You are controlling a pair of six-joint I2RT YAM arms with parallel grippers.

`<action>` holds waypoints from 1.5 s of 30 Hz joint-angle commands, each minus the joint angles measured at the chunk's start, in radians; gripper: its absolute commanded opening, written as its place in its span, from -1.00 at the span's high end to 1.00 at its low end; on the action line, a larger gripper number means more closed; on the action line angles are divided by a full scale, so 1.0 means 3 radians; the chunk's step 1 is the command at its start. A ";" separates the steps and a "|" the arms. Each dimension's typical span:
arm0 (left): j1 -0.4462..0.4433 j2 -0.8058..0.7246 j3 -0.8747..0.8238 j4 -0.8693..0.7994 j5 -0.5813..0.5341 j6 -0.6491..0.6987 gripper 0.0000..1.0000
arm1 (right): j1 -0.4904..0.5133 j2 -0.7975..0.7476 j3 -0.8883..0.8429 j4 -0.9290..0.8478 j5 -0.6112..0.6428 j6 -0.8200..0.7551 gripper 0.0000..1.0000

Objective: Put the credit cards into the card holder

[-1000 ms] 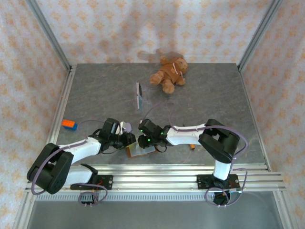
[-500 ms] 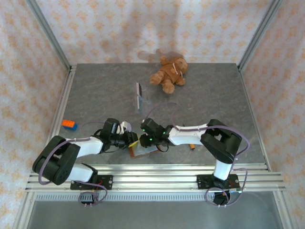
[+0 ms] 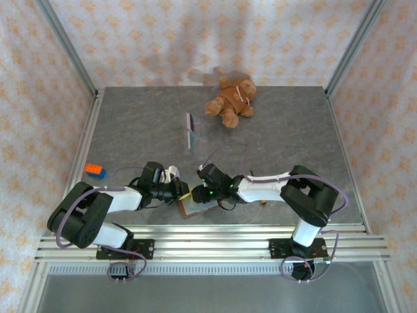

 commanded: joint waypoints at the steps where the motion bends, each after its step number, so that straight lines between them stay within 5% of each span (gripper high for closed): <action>1: -0.0019 0.0087 0.0013 0.0281 0.0103 -0.0081 0.80 | -0.0032 -0.0143 -0.0123 -0.0005 -0.0038 0.0005 0.08; 16: -0.0017 0.0419 0.0009 0.0796 0.0197 -0.0327 0.79 | -0.0166 -0.0703 -0.0080 -0.0700 0.0122 -0.0031 0.06; 22: -0.0021 0.0775 -0.0108 0.1717 0.0269 -0.0786 0.80 | -0.0070 -0.0490 -0.0021 -0.0541 -0.0150 0.0292 0.05; 31: -0.0020 0.1598 -0.0271 0.3322 0.0324 -0.1480 0.81 | -0.0127 -0.0115 0.0126 -0.0432 -0.0238 0.0428 0.32; 45: -0.0028 0.1531 -0.0330 0.3178 0.0179 -0.1324 0.81 | -0.0182 -0.0053 0.0231 -0.0597 -0.0181 0.0384 0.72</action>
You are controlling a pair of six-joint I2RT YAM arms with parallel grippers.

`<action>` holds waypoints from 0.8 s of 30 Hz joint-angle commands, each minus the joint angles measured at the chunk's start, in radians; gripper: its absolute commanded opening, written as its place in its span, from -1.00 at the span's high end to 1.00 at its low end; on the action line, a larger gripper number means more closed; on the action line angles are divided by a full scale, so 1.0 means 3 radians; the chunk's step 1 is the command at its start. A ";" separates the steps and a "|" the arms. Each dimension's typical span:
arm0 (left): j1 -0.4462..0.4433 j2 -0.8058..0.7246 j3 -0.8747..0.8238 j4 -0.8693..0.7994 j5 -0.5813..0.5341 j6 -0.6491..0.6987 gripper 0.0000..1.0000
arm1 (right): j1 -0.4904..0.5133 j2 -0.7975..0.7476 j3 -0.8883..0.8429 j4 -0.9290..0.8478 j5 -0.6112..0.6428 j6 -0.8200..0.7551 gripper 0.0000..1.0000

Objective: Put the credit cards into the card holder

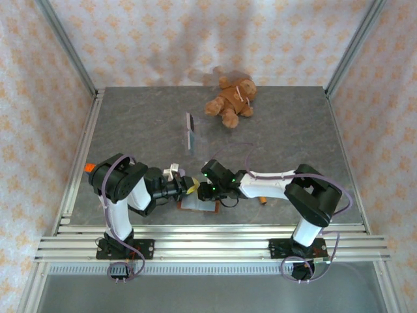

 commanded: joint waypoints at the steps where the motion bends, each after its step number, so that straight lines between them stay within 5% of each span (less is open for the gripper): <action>1: -0.0018 -0.0118 -0.0036 -0.0110 -0.0052 -0.0009 0.81 | -0.0030 -0.0010 0.0084 -0.0150 0.0102 -0.0035 0.76; 12: -0.0019 -0.0561 0.0063 -0.0817 -0.0165 0.0272 0.78 | -0.0065 -0.0126 -0.0046 -0.0144 0.0170 -0.0077 0.93; 15: -0.0024 -0.0552 0.0058 -0.0869 -0.0180 0.0294 0.77 | -0.0065 -0.0237 -0.0079 -0.0080 0.0154 -0.0067 0.55; 19: -0.0024 -0.0286 0.0009 -0.0441 -0.0170 0.0131 0.78 | -0.0067 -0.0372 -0.0034 -0.0080 0.0149 -0.0014 0.29; 24: -0.0034 0.0087 -0.0027 0.0057 -0.0192 -0.0035 0.79 | -0.0066 -0.0305 0.0025 -0.0075 0.0097 -0.0014 0.26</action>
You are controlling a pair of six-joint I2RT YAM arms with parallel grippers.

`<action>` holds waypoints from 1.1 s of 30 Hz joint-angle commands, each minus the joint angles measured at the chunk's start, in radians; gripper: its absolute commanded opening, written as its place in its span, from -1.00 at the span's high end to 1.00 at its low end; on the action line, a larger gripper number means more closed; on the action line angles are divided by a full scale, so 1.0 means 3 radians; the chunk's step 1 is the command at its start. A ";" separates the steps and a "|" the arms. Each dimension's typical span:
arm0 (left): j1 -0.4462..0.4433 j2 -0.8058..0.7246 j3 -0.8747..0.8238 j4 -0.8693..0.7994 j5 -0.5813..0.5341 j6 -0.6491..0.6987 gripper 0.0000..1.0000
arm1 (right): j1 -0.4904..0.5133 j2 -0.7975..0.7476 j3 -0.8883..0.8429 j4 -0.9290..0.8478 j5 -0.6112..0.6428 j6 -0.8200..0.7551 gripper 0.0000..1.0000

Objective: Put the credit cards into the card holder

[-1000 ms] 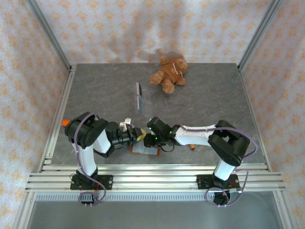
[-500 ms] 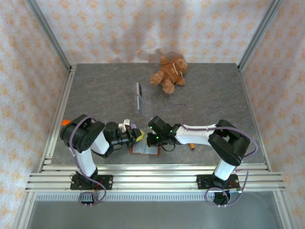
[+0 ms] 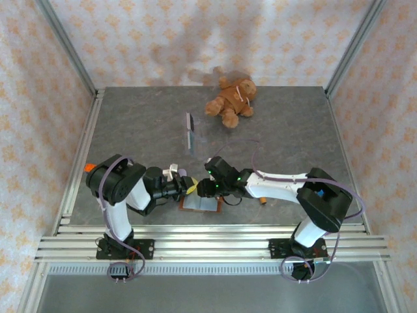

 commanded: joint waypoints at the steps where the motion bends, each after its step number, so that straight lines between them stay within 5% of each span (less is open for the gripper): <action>1: -0.0033 0.0098 -0.0073 0.0215 -0.0104 -0.0053 0.79 | -0.0021 0.0003 0.0067 -0.0010 0.0027 0.0015 0.26; 7: -0.0033 -0.0326 -0.0079 -0.0272 -0.0161 0.0166 0.79 | -0.0024 -0.0015 0.0096 -0.0144 0.0119 -0.0059 0.28; 16: -0.0033 -0.1479 0.0259 -0.2590 -0.0297 0.1094 0.74 | -0.0022 -0.0031 0.0189 -0.0330 0.0219 -0.0077 0.19; 24: 0.0015 -0.2242 0.0458 -0.4051 -0.0647 0.1708 0.81 | 0.0076 0.0143 0.0472 -0.0560 0.0404 -0.0013 0.09; 29: 0.0044 -0.2390 0.0459 -0.4451 -0.0673 0.1942 0.85 | 0.0075 0.0285 0.0761 -0.0792 0.0579 -0.0242 0.00; 33: 0.0044 -0.2367 0.0429 -0.4520 -0.0686 0.2013 0.88 | -0.0044 0.0402 0.0939 -0.0909 0.0269 -0.0451 0.02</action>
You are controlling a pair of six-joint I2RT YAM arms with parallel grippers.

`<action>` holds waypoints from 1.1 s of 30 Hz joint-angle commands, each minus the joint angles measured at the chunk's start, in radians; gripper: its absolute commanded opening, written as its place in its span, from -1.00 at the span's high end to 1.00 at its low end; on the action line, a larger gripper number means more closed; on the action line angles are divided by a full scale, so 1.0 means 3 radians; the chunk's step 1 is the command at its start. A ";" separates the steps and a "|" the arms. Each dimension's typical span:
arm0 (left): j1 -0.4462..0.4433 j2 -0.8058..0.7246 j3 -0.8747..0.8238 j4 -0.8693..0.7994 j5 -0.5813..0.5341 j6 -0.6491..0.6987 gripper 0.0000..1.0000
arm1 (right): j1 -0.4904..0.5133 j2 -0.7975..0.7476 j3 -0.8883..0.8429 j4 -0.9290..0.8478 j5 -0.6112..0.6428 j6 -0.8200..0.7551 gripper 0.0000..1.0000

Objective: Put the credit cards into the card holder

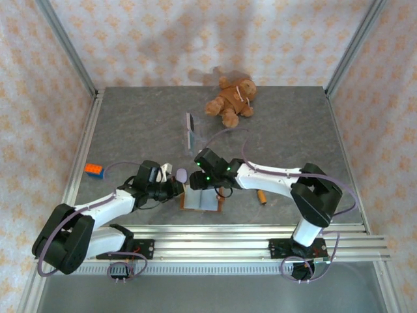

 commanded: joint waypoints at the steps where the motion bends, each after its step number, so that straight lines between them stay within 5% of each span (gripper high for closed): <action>1: 0.0034 -0.0004 0.0011 -0.0260 -0.0084 0.0200 0.89 | -0.0082 0.0143 0.0200 -0.0268 -0.0097 -0.0213 0.02; 24: 0.0032 0.0338 -0.0072 -0.0339 -0.0355 0.0445 0.98 | 0.0212 0.0680 0.0555 -0.0666 0.0554 -0.0222 0.01; 33: 0.0030 0.0331 -0.0059 -0.0490 -0.0479 0.0481 0.99 | 0.0250 0.0634 0.0506 -0.0664 0.0652 -0.0334 0.64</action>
